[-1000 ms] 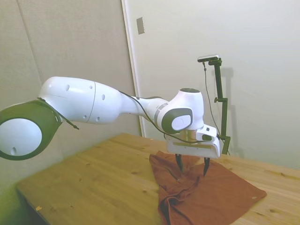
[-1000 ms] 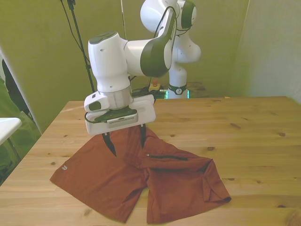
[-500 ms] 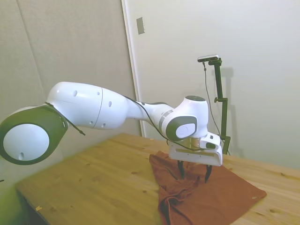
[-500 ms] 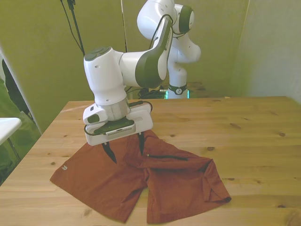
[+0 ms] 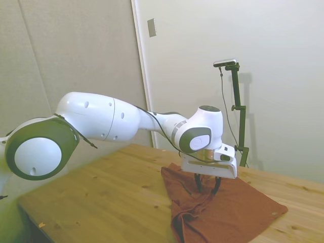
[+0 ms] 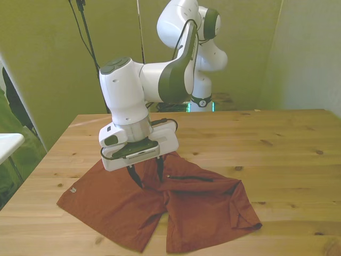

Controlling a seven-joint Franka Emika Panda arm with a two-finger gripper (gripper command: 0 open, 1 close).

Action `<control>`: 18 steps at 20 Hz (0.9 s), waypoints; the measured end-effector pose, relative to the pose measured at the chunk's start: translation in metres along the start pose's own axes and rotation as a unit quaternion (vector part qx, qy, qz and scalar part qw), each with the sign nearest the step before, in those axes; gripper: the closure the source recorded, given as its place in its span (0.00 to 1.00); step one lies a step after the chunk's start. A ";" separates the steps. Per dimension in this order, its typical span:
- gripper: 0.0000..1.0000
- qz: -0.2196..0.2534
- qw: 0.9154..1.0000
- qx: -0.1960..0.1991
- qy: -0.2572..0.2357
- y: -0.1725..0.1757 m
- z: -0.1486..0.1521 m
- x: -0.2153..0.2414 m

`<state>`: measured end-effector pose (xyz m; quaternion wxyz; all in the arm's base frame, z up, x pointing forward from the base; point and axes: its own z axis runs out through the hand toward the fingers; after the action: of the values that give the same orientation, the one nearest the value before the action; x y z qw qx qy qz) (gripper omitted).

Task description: Unfold the shorts

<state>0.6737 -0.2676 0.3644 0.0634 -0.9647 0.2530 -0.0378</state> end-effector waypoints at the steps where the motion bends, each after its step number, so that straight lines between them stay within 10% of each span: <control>1: 1.00 -0.001 1.000 0.000 0.000 -0.001 0.001 0.001; 18: 1.00 -0.019 1.000 0.003 0.015 -0.028 -0.014 0.003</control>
<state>0.6885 -0.2467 0.3821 0.0620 -0.9684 0.2354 -0.0547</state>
